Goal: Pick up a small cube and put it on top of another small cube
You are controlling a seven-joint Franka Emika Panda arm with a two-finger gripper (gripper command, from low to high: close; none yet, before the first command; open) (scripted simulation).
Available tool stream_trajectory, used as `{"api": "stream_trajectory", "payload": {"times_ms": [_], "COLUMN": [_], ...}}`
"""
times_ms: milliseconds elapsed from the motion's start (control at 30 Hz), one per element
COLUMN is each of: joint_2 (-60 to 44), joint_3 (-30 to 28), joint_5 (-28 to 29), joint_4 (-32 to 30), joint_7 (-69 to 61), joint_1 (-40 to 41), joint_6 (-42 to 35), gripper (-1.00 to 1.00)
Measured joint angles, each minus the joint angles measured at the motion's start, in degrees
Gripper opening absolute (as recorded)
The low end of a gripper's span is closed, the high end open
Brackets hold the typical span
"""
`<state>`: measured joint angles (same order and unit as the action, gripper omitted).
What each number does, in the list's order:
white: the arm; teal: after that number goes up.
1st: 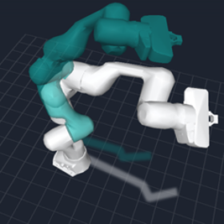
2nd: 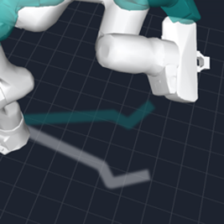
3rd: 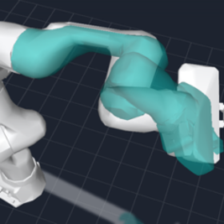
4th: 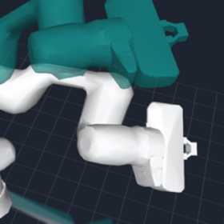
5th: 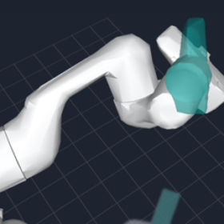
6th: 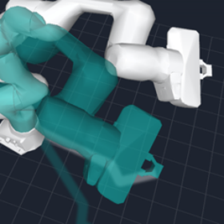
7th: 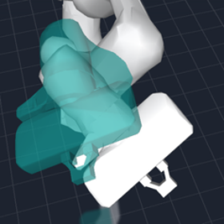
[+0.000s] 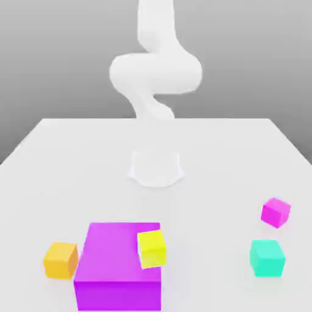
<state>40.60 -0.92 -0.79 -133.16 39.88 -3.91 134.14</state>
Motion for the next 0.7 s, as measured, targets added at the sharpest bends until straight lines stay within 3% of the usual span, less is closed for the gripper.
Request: {"api": "stream_trajectory", "payload": {"times_ms": [467, 700], "joint_2": [-29.5, -43.9], "joint_3": [-0.9, 1.8], "joint_5": [-4.8, -2.7], "joint_4": [-7.7, -11.6], "joint_7": [-33.8, -47.3], "joint_1": [-18.3, -24.8], "joint_6": [13.1, 19.7], "gripper": [0.00, 0.00]}}
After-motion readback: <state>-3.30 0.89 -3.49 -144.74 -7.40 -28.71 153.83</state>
